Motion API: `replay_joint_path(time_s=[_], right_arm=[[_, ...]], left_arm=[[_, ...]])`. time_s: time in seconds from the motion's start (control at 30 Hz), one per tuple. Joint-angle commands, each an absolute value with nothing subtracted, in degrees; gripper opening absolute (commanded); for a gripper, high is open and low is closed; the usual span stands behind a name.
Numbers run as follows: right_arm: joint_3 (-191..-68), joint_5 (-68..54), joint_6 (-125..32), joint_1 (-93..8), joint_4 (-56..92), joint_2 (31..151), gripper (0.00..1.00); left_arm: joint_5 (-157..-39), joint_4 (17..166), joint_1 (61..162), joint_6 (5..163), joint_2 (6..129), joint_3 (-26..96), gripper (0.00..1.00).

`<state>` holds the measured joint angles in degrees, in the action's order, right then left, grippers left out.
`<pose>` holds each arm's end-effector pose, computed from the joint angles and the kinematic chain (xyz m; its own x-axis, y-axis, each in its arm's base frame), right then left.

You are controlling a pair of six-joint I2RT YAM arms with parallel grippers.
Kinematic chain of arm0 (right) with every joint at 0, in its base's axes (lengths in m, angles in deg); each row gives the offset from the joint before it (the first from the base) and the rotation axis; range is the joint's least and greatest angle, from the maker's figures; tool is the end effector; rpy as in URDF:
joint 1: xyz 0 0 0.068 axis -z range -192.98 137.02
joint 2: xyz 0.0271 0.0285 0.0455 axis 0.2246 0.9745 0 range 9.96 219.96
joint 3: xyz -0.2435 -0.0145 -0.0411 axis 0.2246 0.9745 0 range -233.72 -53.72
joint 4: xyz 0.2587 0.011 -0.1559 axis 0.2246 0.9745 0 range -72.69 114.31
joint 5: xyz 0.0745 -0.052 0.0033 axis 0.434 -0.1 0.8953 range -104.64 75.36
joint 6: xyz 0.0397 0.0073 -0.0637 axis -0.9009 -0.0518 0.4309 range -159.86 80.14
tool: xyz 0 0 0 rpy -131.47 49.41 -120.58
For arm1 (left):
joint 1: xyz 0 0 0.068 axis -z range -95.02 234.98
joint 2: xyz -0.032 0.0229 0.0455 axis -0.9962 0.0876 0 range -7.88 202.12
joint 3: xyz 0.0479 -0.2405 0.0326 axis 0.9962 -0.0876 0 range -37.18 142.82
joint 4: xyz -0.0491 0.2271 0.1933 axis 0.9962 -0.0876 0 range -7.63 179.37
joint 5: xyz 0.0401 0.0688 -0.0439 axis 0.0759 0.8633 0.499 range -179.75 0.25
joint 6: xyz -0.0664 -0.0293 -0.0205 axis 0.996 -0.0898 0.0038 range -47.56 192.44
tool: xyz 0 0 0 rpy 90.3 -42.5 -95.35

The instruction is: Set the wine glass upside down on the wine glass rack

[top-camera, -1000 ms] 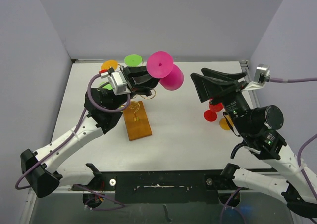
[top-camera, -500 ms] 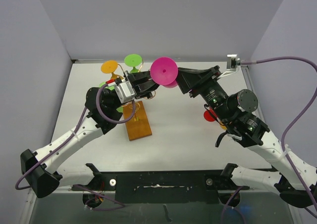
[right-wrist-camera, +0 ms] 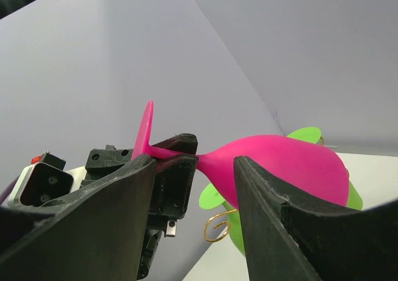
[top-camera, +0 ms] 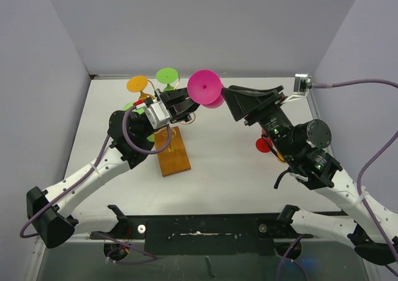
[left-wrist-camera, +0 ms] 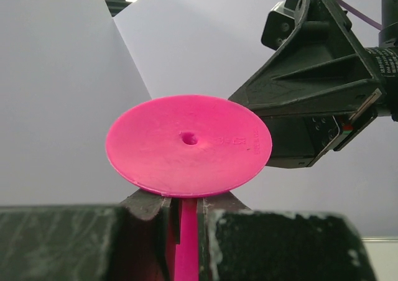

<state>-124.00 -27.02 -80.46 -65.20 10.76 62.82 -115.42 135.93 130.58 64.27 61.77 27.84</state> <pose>0.1688 0.1954 0.5017 -0.2353 0.7339 -0.6372 -0.6570 0.3630 0.6607 0.2091 -0.2530 0.4605 0.5862 -0.4158 -0.6953 0.7943 0.4639 0.3923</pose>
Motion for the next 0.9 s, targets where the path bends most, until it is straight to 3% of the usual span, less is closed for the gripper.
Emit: replay_joint_path(time_s=[0.0,0.27,0.67,0.87], right_arm=[[-122.9,-25.4,-79.0,-65.6,4.6,61.5,0.54],[-121.4,-27.2,-79.7,-65.6,2.7,60.4,0.44],[-123.6,-23.5,-80.7,-65.6,2.7,62.8,0.46],[-125.9,-22.8,-83.3,-65.6,5.3,65.2,0.38]], left_arm=[[-112.3,138.1,130.5,62.9,61.9,28.1,0.00],[-110.0,139.0,130.5,63.2,62.2,27.6,0.00],[-112.7,137.3,130.5,62.8,62.6,28.4,0.00],[-114.2,136.7,130.5,62.7,62.7,28.3,0.00]])
